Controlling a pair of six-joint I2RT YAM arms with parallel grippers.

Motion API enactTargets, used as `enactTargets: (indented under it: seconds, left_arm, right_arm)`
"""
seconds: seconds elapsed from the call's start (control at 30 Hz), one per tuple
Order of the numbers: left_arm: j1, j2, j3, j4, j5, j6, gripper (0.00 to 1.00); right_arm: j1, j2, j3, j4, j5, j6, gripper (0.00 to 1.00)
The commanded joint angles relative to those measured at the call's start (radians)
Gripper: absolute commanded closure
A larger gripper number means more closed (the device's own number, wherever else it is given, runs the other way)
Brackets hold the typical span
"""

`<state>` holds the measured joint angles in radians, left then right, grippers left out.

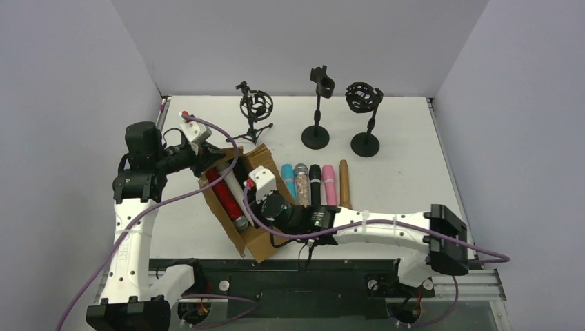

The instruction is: Attach the microphones to the stand

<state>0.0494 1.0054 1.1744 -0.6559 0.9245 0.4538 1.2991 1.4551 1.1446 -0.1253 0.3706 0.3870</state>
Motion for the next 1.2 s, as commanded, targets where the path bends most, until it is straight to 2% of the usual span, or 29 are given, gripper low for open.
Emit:
enactTargets:
  seconds: [0.0, 0.13, 0.33, 0.8, 1.0, 1.1, 1.17]
  left_arm:
    - [0.007, -0.035, 0.017, 0.041, 0.053, -0.002, 1.0]
    - [0.005, -0.036, 0.014, 0.046, 0.06, -0.013, 1.0]
    - [0.0, -0.038, 0.012, 0.049, 0.071, -0.007, 1.0]
    - [-0.038, -0.035, 0.027, 0.029, 0.079, 0.05, 1.0]
    - [-0.041, -0.033, 0.026, 0.038, 0.079, 0.064, 1.0]
    - [-0.042, -0.035, 0.023, 0.044, 0.076, 0.069, 1.0]
    - [-0.04, -0.035, 0.021, 0.041, 0.072, 0.079, 1.0]
  right_arm:
    - [0.018, 0.118, 0.055, 0.157, 0.018, -0.111, 0.59]
    - [-0.011, 0.242, 0.118, 0.165, -0.03, -0.114, 0.6]
    - [-0.038, 0.339, 0.167, 0.202, -0.025, -0.132, 0.6]
    - [-0.076, 0.489, 0.259, 0.217, -0.082, -0.122, 0.58]
    - [-0.077, 0.536, 0.269, 0.217, -0.082, -0.109, 0.61]
    - [-0.079, 0.523, 0.245, 0.236, -0.081, -0.108, 0.69]
    - [-0.083, 0.502, 0.222, 0.259, -0.081, -0.105, 0.8]
